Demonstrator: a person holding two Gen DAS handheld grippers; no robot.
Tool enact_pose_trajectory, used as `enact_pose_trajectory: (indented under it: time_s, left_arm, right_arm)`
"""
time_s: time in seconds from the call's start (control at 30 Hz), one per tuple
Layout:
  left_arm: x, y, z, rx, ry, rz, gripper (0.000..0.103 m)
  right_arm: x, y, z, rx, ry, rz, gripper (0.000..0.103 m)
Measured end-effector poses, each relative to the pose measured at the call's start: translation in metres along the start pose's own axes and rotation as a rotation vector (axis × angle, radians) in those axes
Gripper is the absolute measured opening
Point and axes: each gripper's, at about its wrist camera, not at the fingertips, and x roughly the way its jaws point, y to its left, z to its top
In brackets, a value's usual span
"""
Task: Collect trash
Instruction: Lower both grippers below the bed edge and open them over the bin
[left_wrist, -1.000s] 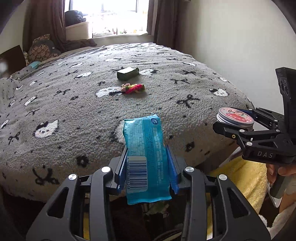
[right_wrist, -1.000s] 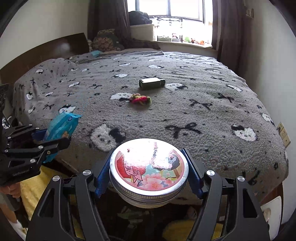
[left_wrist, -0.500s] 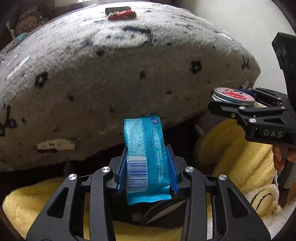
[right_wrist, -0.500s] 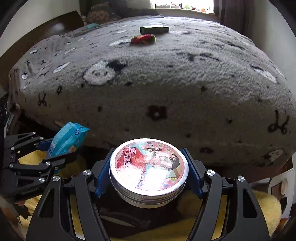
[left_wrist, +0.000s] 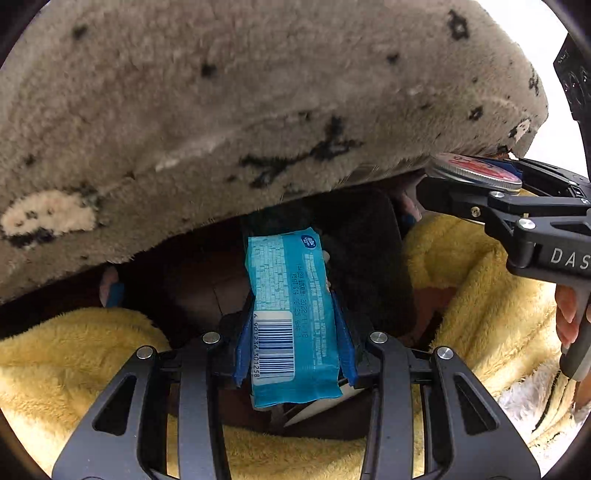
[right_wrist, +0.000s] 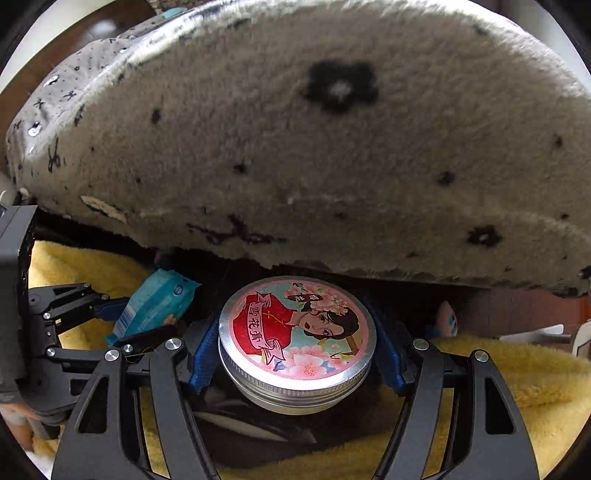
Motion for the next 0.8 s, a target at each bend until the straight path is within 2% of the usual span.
enact_pose_trajectory:
  time_s: [0.33, 0.57, 0.67, 0.8]
  left_arm:
    - [0.035, 0.009, 0.009, -0.032, 0.093, -0.067, 0.037]
    - [0.039, 0.006, 0.012, -0.029, 0.103, -0.096, 0.039]
    - [0.036, 0.008, 0.012, -0.046, 0.103, -0.08, 0.047]
    - [0.025, 0.011, 0.012, -0.059, 0.079, -0.05, 0.065]
  right_arm:
    - [0.035, -0.006, 0.004, -0.005, 0.097, 0.029, 0.071]
    - [0.053, -0.008, 0.005, 0.012, 0.152, 0.07, 0.071]
    - [0.055, -0.005, 0.009, 0.009, 0.149, 0.066, 0.072]
    - [0.048, -0.003, 0.011, 0.031, 0.119, 0.042, 0.087]
